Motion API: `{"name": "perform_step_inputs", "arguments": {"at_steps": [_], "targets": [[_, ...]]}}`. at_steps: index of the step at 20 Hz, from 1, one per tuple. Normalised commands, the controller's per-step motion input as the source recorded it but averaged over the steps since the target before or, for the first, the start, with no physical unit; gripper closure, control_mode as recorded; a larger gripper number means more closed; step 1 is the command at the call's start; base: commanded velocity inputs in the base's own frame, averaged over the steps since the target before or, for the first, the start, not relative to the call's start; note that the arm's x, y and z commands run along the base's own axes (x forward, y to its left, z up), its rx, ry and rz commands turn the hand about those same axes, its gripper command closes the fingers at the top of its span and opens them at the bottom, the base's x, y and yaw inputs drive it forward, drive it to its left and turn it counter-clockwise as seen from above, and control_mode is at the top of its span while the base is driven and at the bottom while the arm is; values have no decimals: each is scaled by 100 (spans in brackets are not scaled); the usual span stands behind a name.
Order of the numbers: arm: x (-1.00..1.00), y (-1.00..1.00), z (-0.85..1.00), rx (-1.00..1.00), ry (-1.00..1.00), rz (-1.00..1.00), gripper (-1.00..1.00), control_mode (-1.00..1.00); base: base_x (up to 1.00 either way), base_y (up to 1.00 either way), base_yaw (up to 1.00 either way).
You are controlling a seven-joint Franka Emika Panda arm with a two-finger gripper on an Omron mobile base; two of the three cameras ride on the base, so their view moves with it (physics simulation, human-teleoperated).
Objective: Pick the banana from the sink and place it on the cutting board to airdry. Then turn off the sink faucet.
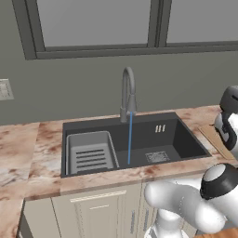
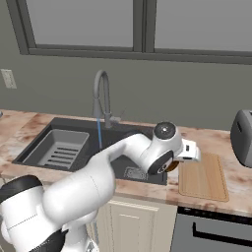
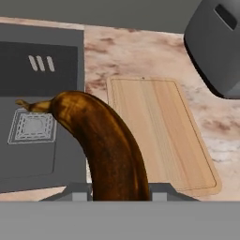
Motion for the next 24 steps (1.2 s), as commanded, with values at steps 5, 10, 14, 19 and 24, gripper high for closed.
{"name": "perform_step_inputs", "arguments": {"at_steps": [5, 10, 14, 19, 24], "targets": [[10, -23, -5, 0, 3, 0, 100, -100, 0, 0, 0], [0, -10, -7, 0, 1, 3, 100, -100, 0, 0, 0], [5, -12, -33, 0, 1, 2, 100, -100, 0, 0, 0], [19, -9, -38, 0, 3, 0, 100, -100, 0, 0, 0], [5, -17, -32, 0, 0, 1, 100, -100, 0, 0, 0]]}}
